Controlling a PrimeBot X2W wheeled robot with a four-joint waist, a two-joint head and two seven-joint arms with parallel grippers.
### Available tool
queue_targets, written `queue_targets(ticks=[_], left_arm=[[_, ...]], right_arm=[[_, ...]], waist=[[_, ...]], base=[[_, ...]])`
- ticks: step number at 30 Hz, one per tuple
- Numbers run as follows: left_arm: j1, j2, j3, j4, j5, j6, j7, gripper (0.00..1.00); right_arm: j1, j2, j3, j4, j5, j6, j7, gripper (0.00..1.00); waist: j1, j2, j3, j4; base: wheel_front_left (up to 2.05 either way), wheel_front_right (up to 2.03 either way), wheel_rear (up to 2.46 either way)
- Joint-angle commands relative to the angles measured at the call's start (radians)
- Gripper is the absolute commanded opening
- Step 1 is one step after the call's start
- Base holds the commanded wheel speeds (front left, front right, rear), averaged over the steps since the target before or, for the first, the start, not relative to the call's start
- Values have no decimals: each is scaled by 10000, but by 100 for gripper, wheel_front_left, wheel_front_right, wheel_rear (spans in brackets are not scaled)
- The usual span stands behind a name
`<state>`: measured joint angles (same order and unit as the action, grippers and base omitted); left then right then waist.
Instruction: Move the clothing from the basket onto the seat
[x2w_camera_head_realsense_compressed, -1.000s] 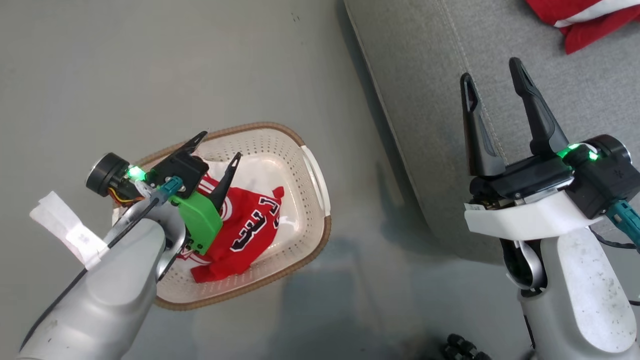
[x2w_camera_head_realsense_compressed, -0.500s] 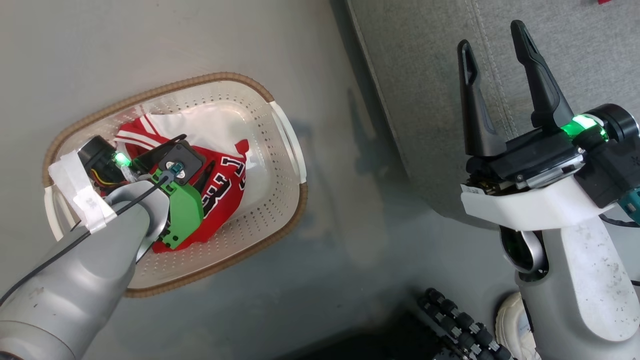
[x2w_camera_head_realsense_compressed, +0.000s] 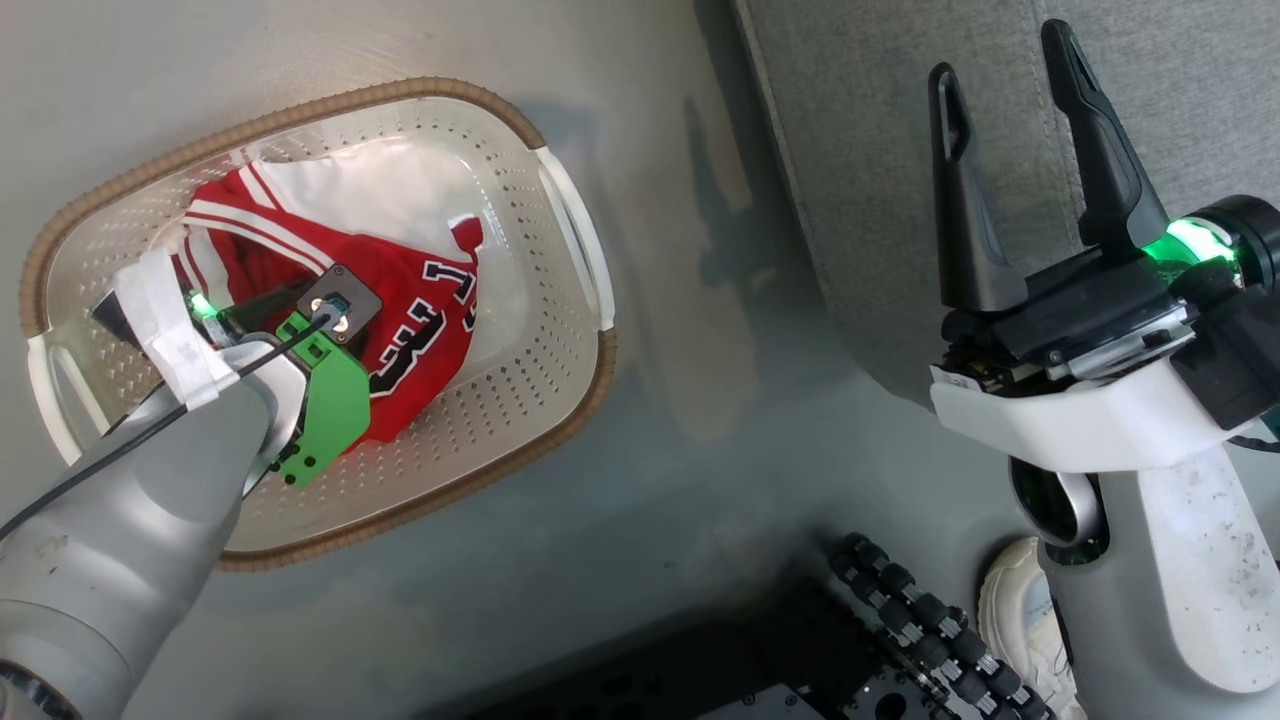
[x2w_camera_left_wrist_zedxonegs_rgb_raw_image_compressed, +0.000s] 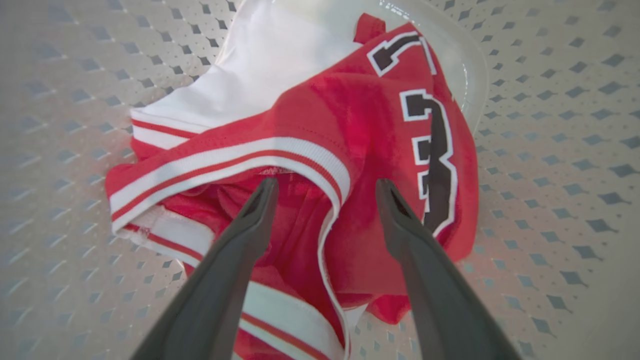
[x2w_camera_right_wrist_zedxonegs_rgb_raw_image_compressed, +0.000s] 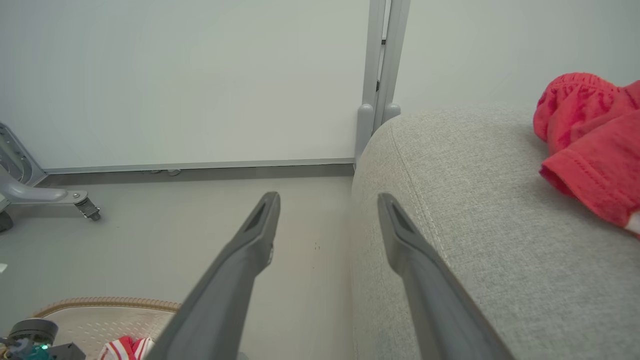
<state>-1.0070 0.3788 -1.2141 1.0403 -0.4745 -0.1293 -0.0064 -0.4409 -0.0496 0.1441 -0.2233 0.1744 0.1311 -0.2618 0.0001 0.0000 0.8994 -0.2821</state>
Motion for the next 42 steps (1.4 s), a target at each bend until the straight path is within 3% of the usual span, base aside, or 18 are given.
queue_targets(ticks=[1,17,18,19,20,31,42], left_arm=[[-232,-8,-78,129,-116,-16,111,100],[-647,-129,-619,619,-610,-16,487,100],[-630,-159,-627,638,-611,-16,510,93],[-643,-178,-636,635,-565,-16,465,51],[-661,-201,-645,635,-486,-16,425,1],[-658,-561,-672,435,-337,-16,26,0],[-211,-1020,-677,-385,-262,-17,-949,0]], right_arm=[[-53,-17,-13,-99,-94,-7,-45,100],[164,-17,-97,-598,-276,-7,-45,100],[181,-17,-90,-619,-274,-7,-46,100],[190,-17,-79,-636,-286,-7,-46,100],[193,-17,-72,-650,-306,-7,-46,100],[98,-17,-32,-553,-396,-7,-46,100],[141,-19,-178,-281,-508,-7,-46,100]], waist=[[-1,0,202,118],[-1,0,898,381],[-1,0,913,398],[-1,0,924,408],[-1,0,934,423],[-1,0,678,671],[-1,0,-410,1092]], base=[[0,0,0],[0,0,0],[0,0,0],[0,0,0],[0,0,0],[0,0,0],[0,0,0]])
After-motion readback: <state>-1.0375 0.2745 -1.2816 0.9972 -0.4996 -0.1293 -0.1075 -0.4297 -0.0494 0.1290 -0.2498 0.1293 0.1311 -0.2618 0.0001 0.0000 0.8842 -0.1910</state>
